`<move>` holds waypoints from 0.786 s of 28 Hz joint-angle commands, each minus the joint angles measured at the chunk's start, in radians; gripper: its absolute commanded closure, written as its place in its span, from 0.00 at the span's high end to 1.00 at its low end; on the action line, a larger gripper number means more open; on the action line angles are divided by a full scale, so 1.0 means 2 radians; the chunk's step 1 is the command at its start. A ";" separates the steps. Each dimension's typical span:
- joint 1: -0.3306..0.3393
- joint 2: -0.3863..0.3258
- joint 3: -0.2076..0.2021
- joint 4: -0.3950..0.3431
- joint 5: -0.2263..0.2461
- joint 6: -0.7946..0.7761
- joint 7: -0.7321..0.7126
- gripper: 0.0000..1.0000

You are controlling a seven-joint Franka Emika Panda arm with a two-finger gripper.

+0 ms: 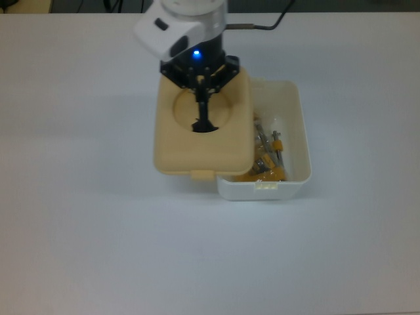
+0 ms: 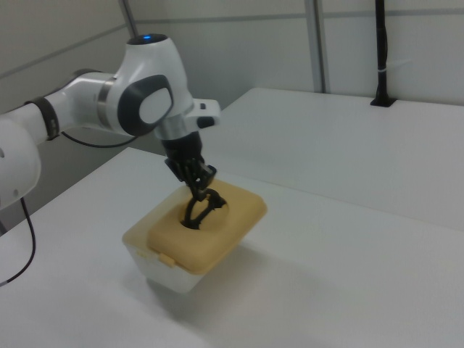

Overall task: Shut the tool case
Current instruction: 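Lift the tan lid by its handle and swing it over the white case, then lower the tan lid onto the white case rim and align it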

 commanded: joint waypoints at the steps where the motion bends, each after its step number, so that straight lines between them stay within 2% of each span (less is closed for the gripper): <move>1: 0.017 0.002 0.013 0.008 0.001 -0.016 0.037 0.00; 11: 0.040 0.010 0.013 0.010 -0.003 -0.009 0.061 0.00; 22: 0.056 0.029 0.013 0.045 -0.019 -0.004 0.078 0.00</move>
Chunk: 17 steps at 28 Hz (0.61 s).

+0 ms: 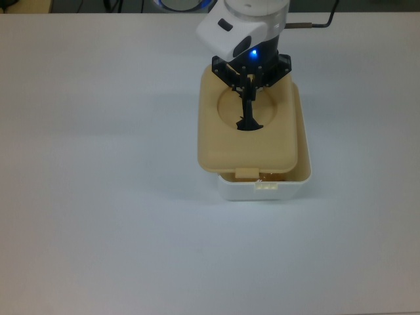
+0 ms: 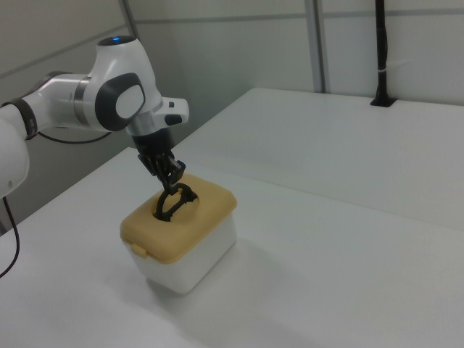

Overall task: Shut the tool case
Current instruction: 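Lower the tan lid onto the white case rim and align it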

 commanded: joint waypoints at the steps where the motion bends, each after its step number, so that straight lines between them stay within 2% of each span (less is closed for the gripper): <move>1: 0.011 0.013 -0.002 0.029 -0.020 -0.003 0.015 0.00; 8: 0.031 0.020 -0.001 0.029 -0.056 -0.002 0.013 0.00; 17: 0.043 0.027 -0.001 0.027 -0.058 0.015 0.018 0.00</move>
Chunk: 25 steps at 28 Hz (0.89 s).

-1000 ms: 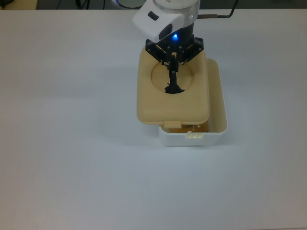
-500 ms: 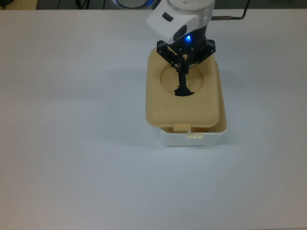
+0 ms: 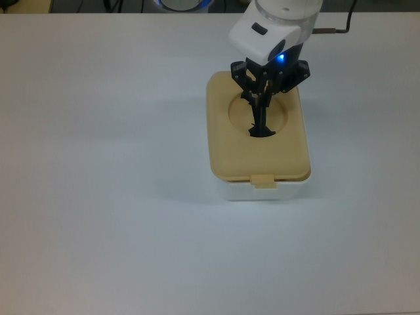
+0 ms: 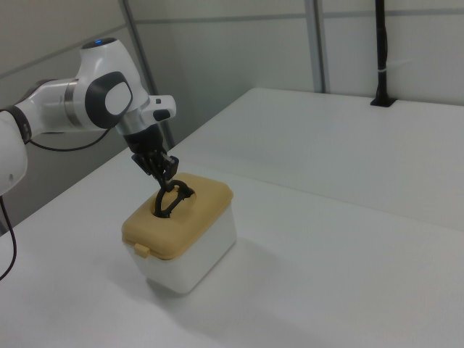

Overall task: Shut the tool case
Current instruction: 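Lower the tan lid onto the white case rim and align it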

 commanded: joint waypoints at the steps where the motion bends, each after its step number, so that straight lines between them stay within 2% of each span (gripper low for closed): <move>1: 0.008 0.009 -0.002 0.012 -0.008 0.006 0.013 0.00; 10: 0.019 0.025 -0.002 0.011 -0.018 0.035 0.042 0.00; 25: 0.017 0.025 -0.003 0.009 -0.026 0.031 0.022 0.00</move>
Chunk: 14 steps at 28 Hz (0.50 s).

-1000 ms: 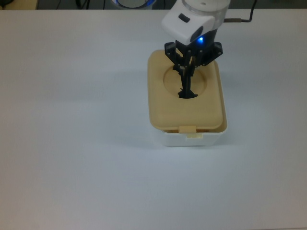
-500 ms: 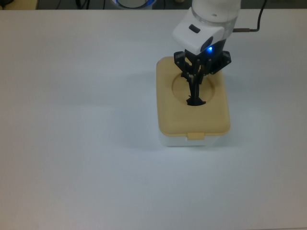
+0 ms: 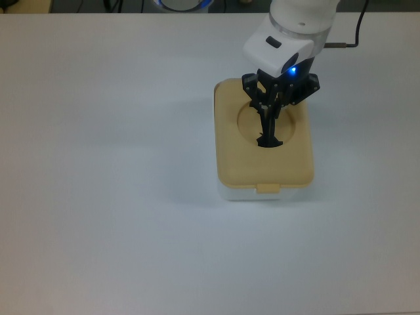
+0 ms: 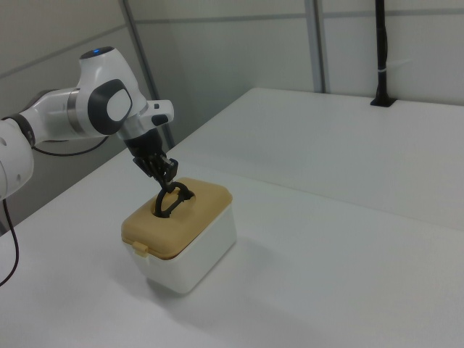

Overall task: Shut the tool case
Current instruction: 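Lower the tan lid onto the white case rim and align it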

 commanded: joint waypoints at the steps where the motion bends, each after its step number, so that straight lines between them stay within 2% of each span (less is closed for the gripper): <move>1: 0.002 0.005 -0.003 0.007 -0.010 0.001 -0.008 0.00; 5: 0.001 0.002 -0.005 0.007 -0.007 -0.001 -0.020 0.07; 6: 0.001 0.001 -0.005 0.006 -0.006 -0.002 -0.023 0.16; 7: 0.000 -0.002 -0.006 0.006 -0.005 -0.008 -0.026 0.47; 10: -0.001 -0.002 -0.006 0.006 -0.005 -0.020 -0.037 0.52; 14: -0.007 -0.008 -0.006 0.006 -0.003 -0.028 -0.048 0.65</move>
